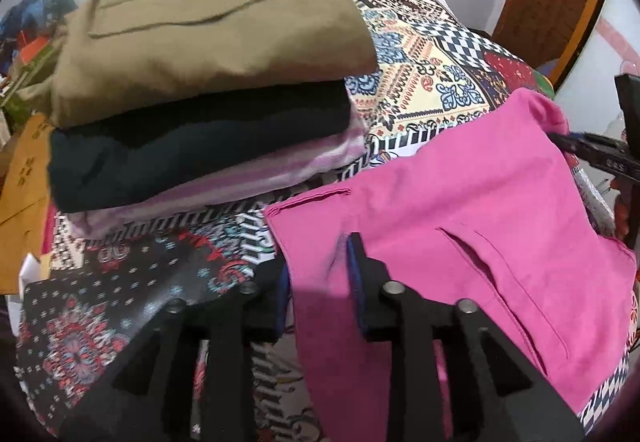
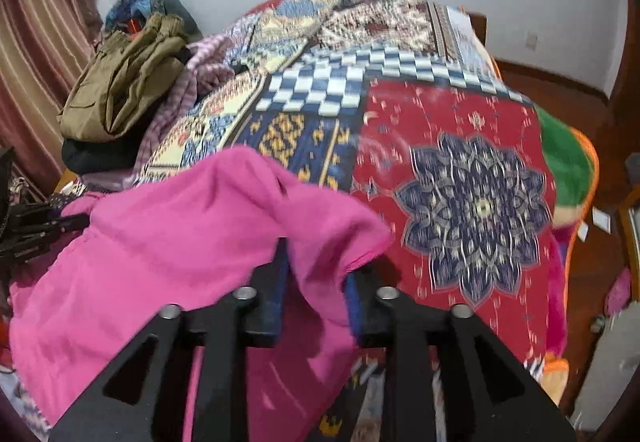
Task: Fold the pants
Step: 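Open both grippers and release the pink pants edge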
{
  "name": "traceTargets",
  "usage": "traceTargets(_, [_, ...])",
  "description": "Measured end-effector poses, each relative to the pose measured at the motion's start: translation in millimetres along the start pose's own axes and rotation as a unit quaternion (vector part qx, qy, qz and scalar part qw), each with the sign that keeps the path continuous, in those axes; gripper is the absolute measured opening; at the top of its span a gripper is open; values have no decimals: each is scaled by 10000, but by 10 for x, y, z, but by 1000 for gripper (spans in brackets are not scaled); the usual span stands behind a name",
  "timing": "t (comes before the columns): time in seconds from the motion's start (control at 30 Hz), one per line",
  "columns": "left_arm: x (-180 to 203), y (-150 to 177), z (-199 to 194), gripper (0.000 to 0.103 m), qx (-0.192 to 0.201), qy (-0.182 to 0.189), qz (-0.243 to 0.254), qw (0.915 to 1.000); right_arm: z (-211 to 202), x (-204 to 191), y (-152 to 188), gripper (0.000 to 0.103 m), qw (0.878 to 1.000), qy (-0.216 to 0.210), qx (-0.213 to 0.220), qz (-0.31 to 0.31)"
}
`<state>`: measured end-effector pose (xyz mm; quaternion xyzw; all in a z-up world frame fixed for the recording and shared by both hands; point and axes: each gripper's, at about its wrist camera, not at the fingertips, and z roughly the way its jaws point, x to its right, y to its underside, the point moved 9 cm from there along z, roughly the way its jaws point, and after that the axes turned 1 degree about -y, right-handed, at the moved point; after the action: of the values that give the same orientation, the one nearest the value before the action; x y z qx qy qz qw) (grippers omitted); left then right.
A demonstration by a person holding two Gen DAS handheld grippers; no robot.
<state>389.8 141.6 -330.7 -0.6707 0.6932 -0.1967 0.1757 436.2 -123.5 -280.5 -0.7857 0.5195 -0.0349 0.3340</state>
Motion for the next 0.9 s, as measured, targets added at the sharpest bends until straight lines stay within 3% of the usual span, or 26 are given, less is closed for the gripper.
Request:
traceTargets(0.2, [-217, 77, -446, 56, 177, -276, -235, 9992, -459, -62, 212, 38, 9999, -61, -21, 89])
traceTargets(0.33, [-192, 217, -682, 62, 155, -382, -288, 9987, -791, -226, 319, 49, 9998, 70, 158, -127])
traceTargets(0.43, [-80, 367, -822, 93, 129, -550, -277, 9980, -914, -363, 379, 52, 9995, 35, 241, -214])
traceTargets(0.6, [124, 595, -896, 96, -3, -303, -662, 9973, -991, -615, 528, 52, 9991, -132, 323, -249])
traceTargets(0.9, [378, 1015, -985, 96, -231, 34, -1641, 9862, -954, -941, 790, 55, 9981, -450, 336, -263])
